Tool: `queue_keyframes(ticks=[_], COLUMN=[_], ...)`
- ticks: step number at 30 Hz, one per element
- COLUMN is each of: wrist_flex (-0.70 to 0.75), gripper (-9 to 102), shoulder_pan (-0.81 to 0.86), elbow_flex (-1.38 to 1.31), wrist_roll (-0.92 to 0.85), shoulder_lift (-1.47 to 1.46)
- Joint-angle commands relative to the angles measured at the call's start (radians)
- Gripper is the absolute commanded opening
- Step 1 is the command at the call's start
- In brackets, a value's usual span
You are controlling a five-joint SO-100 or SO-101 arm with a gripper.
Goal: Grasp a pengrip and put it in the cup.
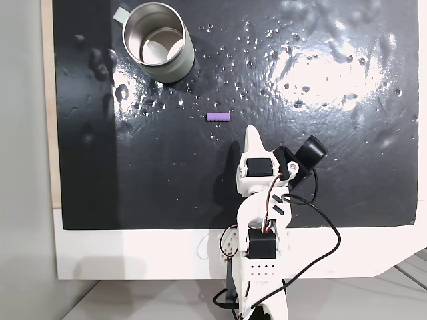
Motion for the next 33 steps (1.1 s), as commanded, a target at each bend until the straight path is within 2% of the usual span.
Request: queue_keyframes(ticks=[1, 22, 26, 30, 33], wrist_flex=[-0.002, 0.000, 0.075, 0.186, 0.276], gripper=[0, 0, 0, 0, 0], shoulder_pan=[-0.025, -0.029, -0.003, -0.069, -0.130], elbow_flex=[0.052, 0.044, -0.086, -0.245, -0.388], wrist_roll=[-0.031, -0.043, -0.075, -0.078, -0.077], shoulder_lift=[0.012, 0.012, 0.012, 0.006, -0.103])
